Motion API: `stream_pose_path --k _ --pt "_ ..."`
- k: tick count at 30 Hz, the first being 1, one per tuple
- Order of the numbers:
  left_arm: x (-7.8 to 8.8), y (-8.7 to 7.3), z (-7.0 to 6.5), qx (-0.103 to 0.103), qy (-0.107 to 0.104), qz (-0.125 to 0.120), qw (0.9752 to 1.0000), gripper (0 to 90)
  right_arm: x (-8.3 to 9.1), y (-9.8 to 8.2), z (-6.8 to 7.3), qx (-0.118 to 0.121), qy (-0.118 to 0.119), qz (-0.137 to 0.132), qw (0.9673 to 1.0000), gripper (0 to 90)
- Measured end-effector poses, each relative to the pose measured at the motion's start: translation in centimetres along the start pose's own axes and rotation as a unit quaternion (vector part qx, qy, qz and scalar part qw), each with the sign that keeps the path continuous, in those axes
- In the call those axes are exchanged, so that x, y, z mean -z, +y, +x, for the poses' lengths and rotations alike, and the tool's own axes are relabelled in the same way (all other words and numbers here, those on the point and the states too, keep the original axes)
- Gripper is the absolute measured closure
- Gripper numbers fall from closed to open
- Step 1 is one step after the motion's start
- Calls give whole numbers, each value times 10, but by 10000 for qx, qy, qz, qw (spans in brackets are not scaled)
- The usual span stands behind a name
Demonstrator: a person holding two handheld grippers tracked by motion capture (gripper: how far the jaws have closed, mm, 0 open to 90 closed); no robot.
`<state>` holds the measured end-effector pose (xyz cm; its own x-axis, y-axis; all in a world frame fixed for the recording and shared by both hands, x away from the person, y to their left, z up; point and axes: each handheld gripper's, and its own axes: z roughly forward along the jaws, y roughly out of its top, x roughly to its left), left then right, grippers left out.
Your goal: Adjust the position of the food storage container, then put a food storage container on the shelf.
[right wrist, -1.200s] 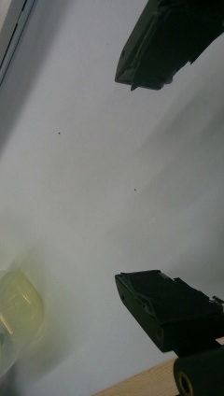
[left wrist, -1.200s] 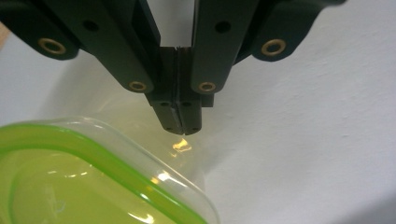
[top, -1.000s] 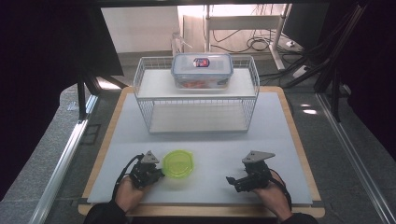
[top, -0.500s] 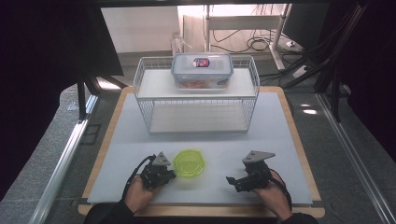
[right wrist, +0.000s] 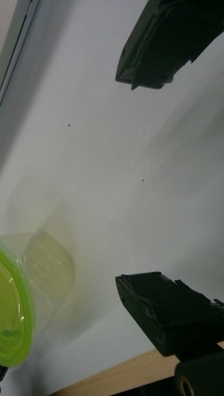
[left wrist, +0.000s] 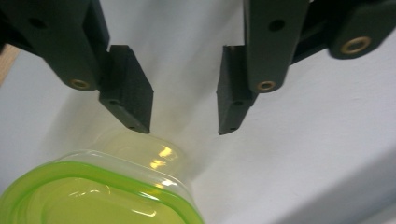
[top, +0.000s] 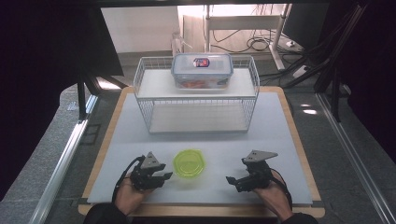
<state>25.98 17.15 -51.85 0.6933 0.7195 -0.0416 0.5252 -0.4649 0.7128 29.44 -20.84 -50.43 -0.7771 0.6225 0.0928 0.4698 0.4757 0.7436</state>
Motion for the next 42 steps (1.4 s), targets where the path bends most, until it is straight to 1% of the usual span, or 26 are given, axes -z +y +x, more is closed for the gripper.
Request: stream_pose_path --k 3,6,7,9,12,14,16,17,19,21,24,27,29,31,32,34,36,38,40,42 --pt "8 -4 1 22 60 -153 9999 448 0 0 0 -34 32 -7 10000 29" --pt "15 -9 1 -34 108 -319 9994 351 2 2 0 -86 88 -73 9999 27" --pt "16 -10 1 -26 131 -370 9992 322 2 2 0 -69 95 -106 9999 27" --pt "18 -13 1 -28 153 -407 9991 266 3 3 0 -64 111 -164 9998 27" --pt "20 -18 1 -19 159 -433 9989 206 3 3 1 -32 137 -170 9998 27" --pt "22 -21 2 44 145 -478 9987 191 2 3 1 -38 138 -185 9997 27" --pt "24 -23 4 112 77 -517 9986 185 2 3 1 -67 133 -226 9996 27" --pt "25 -24 4 124 44 -547 9984 186 2 3 1 -100 126 -242 9996 27" --pt "26 -24 4 112 59 -569 9983 185 2 3 1 -151 68 -274 9995 27" --pt "25 -24 4 107 58 -596 9981 167 2 3 1 -141 -4 -298 9995 27" --pt "24 -24 5 159 72 -610 9980 122 1 4 2 -188 1 -324 9993 27" --pt "24 -25 7 256 16 -604 9978 112 -1 7 4 -213 -11 -368 9991 26" --pt "23 -25 8 259 11 -574 9980 107 -2 10 4 -309 -43 -368 9988 27" --pt "22 -24 7 205 -2 -568 9982 98 -3 12 4 -385 -13 -325 9987 27" --pt "22 -24 6 184 -3 -556 9983 95 -5 13 3 -415 15 -347 9985 27" --pt "21 -24 6 147 11 -524 9985 91 -7 16 3 -441 102 -284 9986 33" --pt "21 -24 5 130 32 -507 9986 91 -8 20 4 -444 143 -275 9985 69" --pt "21 -24 5 123 34 -500 9987 91 -10 25 4 -523 239 -254 9980 100" --pt "21 -24 5 110 36 -489 9987 91 -12 30 4 -550 335 -291 9975 140" --pt "20 -24 5 100 37 -482 9988 92 -15 35 4 -544 396 -275 9974 154"
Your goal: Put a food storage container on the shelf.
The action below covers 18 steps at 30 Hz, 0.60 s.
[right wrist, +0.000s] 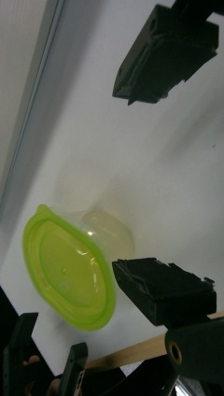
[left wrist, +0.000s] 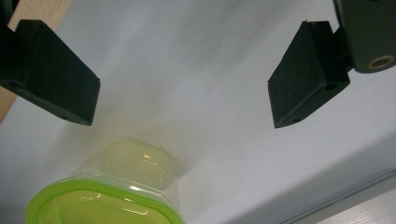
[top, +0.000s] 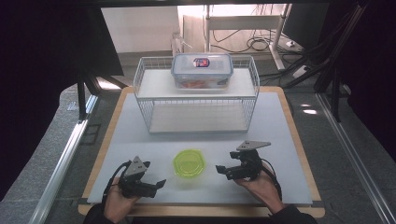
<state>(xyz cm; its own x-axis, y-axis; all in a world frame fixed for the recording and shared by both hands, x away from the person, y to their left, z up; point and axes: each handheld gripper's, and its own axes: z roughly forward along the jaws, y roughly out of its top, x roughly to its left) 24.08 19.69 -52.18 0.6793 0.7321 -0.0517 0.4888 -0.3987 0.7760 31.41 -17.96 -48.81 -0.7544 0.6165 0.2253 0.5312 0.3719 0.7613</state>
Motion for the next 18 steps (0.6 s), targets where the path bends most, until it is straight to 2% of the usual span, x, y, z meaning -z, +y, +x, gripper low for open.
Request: stream_pose_path --k 9,12,15,18 --pt "-1 0 -1 -42 0 47 10000 99 -22 24 8 -35 438 73 9990 268" --pt "-1 0 -1 -60 3 50 10000 100 -32 32 11 -47 526 155 9985 313" --pt "-1 0 -1 -85 13 63 9999 101 -43 38 11 -204 708 250 9970 365" --pt "-1 0 -2 -99 14 61 9999 102 -52 41 10 -223 717 400 9964 425"
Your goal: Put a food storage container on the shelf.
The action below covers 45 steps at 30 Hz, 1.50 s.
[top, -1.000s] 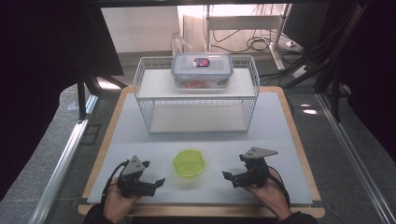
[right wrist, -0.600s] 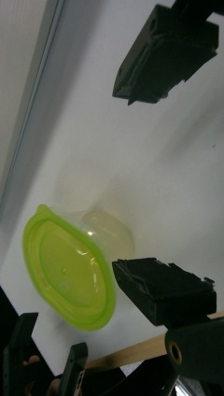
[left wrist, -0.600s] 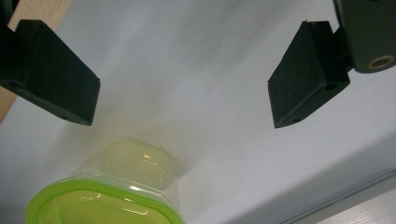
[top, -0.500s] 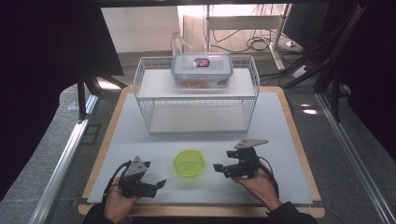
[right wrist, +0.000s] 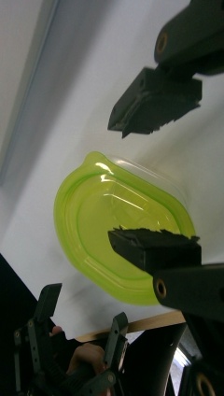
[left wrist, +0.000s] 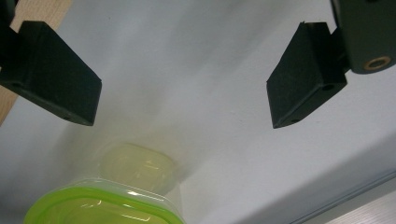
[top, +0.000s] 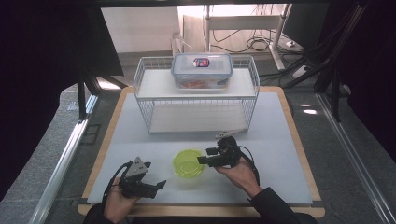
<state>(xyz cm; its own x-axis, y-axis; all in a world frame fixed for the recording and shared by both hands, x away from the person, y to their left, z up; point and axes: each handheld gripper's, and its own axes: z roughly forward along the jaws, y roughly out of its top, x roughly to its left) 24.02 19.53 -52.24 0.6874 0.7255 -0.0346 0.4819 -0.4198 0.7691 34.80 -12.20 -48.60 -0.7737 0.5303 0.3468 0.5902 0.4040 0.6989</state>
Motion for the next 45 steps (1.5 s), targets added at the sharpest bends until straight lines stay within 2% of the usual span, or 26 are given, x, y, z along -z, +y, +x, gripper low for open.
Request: stream_pose_path --k 5,9,11,15,17,20,26,30,34,38,45 --pt "-1 0 -1 -18 -6 20 10000 103 -8 1 -12 -344 305 96 9989 535" --pt "-1 0 -2 -50 -1 43 10000 104 -13 -1 -20 -628 629 170 9959 613" --pt "-1 0 -2 -53 -11 43 10000 105 -14 -1 -22 -775 808 176 9936 646" --pt "-2 0 -2 -73 -10 63 10000 105 -15 -1 -25 -1015 1012 204 9895 737" --pt "-2 0 -2 -79 -2 67 9999 105 -15 -2 -27 -1129 1195 216 9862 782" --pt "-2 0 -2 -82 3 70 9999 105 -16 -1 -27 -1253 1313 257 9831 812" --pt "-1 0 -2 -76 23 31 10000 106 -13 0 -26 -1327 1302 308 9821 821" --pt "2 0 -1 -48 41 -81 9999 106 -9 1 -25 -1396 1404 176 9800 822" --pt "4 0 1 29 3 -146 9999 101 0 6 -23 -1386 1440 46 9798 822" --pt "6 1 2 76 -13 -268 9996 84 11 13 -21 -1374 1375 -91 9809 821" --pt "6 1 1 37 11 -242 9997 68 30 25 -19 -1348 1310 -290 9817 821"
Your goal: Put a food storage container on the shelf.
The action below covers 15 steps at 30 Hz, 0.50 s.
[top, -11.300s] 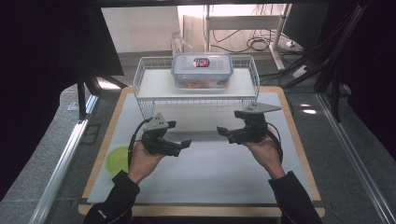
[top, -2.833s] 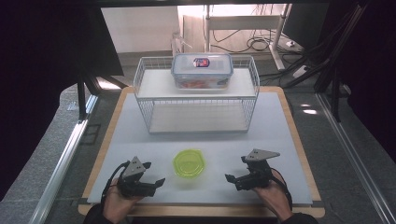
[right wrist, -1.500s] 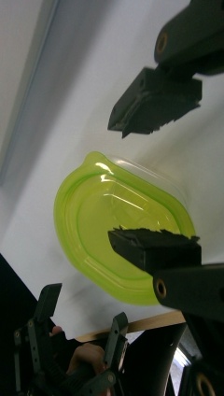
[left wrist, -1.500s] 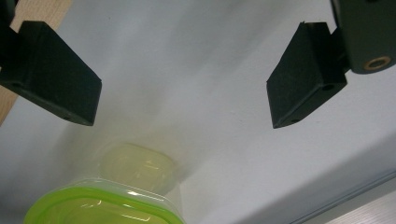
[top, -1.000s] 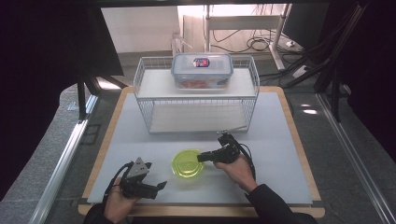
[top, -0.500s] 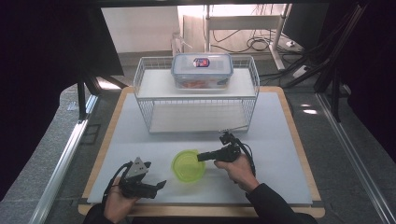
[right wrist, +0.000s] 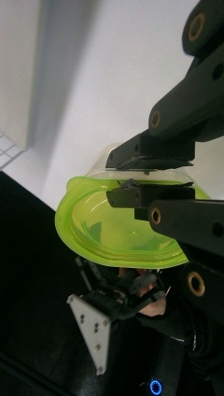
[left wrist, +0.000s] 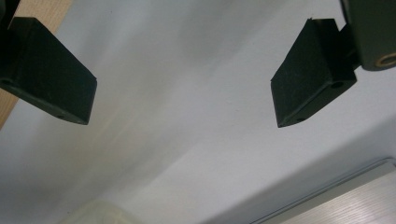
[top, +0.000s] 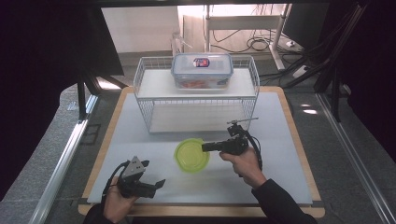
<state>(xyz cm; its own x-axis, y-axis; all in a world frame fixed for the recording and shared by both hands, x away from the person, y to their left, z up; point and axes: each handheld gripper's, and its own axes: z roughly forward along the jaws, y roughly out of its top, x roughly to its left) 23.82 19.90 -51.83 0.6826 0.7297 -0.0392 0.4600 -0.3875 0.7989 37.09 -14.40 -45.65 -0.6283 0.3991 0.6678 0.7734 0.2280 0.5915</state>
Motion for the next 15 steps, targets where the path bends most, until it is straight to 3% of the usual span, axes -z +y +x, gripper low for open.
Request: stream_pose_path --k 15 --pt "-1 0 1 13 -22 25 10000 58 32 32 19 106 -131 -380 9991 821"
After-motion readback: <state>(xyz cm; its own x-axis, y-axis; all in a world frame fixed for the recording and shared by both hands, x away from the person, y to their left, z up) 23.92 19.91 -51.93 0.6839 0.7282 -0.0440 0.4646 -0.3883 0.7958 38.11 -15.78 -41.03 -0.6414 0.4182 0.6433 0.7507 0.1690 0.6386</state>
